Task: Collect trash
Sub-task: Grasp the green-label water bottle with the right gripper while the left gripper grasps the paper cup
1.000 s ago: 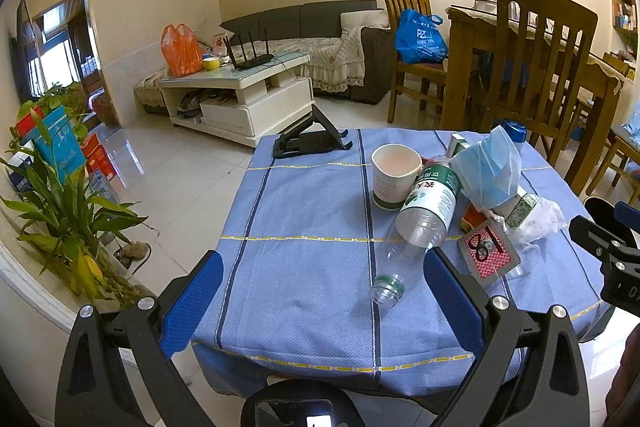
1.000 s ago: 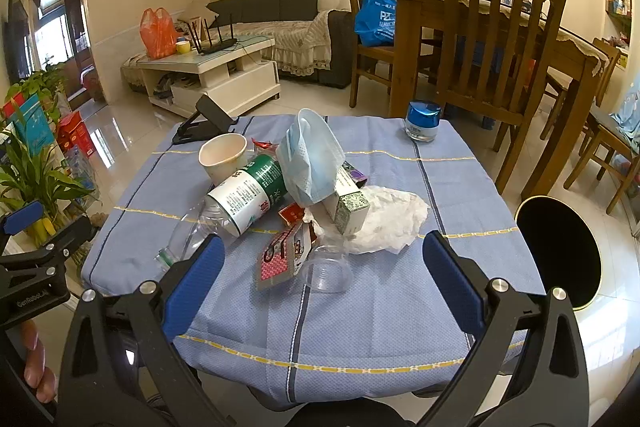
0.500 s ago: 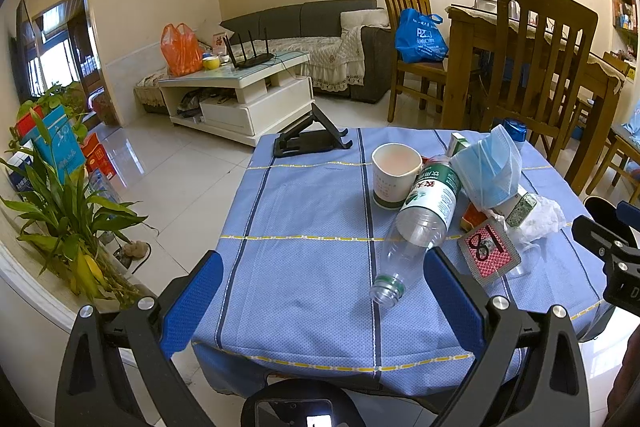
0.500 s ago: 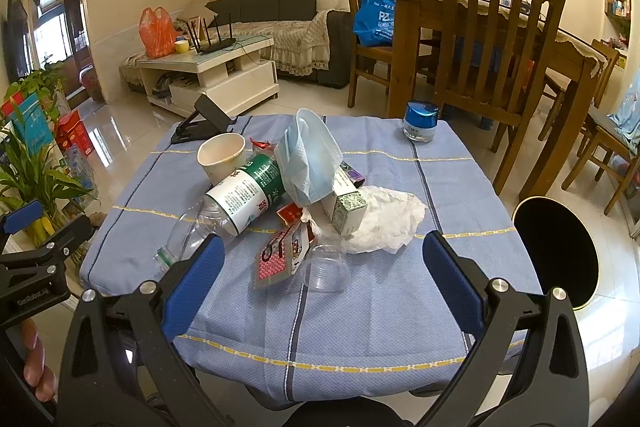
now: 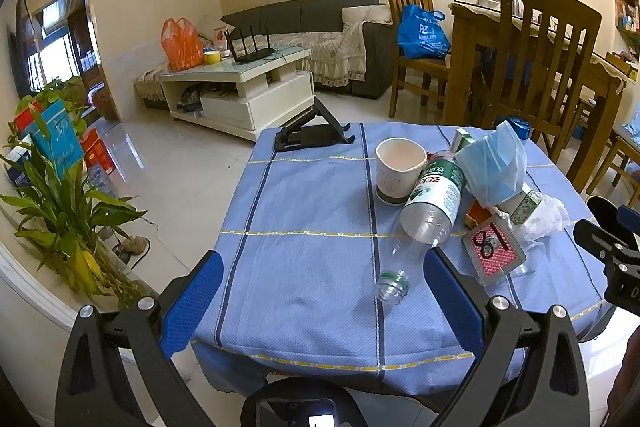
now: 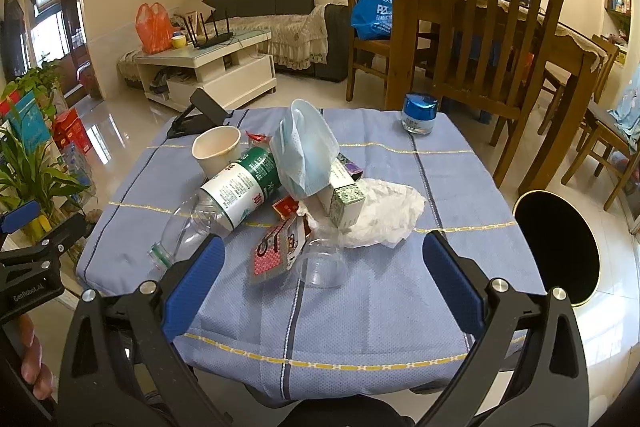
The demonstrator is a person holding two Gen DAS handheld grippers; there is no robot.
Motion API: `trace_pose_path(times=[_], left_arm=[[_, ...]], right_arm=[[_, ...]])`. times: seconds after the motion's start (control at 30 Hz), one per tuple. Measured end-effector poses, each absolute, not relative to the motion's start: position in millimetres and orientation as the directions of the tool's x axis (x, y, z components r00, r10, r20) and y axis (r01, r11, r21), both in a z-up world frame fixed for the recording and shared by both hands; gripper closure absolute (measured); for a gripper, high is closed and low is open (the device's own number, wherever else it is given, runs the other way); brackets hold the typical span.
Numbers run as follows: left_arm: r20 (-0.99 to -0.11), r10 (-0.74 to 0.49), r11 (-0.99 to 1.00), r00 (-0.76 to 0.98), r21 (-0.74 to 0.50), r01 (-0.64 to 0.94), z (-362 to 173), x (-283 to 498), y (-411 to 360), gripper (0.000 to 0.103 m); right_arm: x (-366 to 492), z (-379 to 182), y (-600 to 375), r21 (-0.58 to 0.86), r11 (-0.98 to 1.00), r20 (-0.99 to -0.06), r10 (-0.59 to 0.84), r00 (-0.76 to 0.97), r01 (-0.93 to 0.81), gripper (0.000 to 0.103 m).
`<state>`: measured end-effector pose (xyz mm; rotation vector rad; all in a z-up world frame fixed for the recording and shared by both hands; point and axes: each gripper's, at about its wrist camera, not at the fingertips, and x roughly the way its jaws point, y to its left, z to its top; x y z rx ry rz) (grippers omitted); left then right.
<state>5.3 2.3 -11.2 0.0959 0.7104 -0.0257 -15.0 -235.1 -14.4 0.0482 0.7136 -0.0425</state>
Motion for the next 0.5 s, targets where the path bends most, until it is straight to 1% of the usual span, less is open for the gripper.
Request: trace_pose_path(times=[0.07,0.1,0.13,0.17,0.2,0.27,0.37,0.5], left_arm=[[-0.661,0.02,0.997,0.75,0.073,0.037,-14.6,10.9,13.3,0.006],[-0.665,0.028,0.997,0.746,0.071,0.026,-16.0,13.8,18.5,0.006],[-0.672,0.038,0.998,0.74,0.066,0.009,-18.2,17.6,26.6,0.006],[-0.682,0.051,0.998,0.73,0.055,-0.019,-21.3,22.8,39.6,0.006],[-0.689,0.063,0.998,0.722,0.044,-0.046,-23.8,27.1,52.1,0.006],[-0.698,0.101,0.994,0.709,0.032,-0.109,-28.7,34.4,79.5,0.006],[-0.701,0.172,0.979,0.692,0.043,-0.199,-34.5,41.9,113.7,0.006],[-0.714,0.213,0.963,0.667,0.039,-0.265,-46.2,44.8,145.9,0.006]], right_arm=[[-11.0,-14.7,-233.5,0.058,0.998,-0.668,0.019,0.744,0.027,0.005],[-7.1,-15.2,-233.0,0.095,0.995,-0.678,0.066,0.733,-0.001,0.005],[-2.7,-15.5,-233.1,0.146,0.989,-0.687,0.125,0.716,-0.033,0.005],[4.1,-18.3,-234.0,0.241,0.968,-0.695,0.226,0.682,-0.075,0.005],[10.9,-20.8,-233.4,0.309,0.946,-0.697,0.295,0.653,-0.097,0.005],[27.7,-27.3,-229.4,0.412,0.903,-0.699,0.399,0.593,-0.123,0.005],[57.8,-38.3,-217.4,0.483,0.868,-0.714,0.468,0.52,-0.117,0.005],[99.7,-55.5,-196.2,0.476,0.878,-0.775,0.449,0.445,-0.055,0.005]])
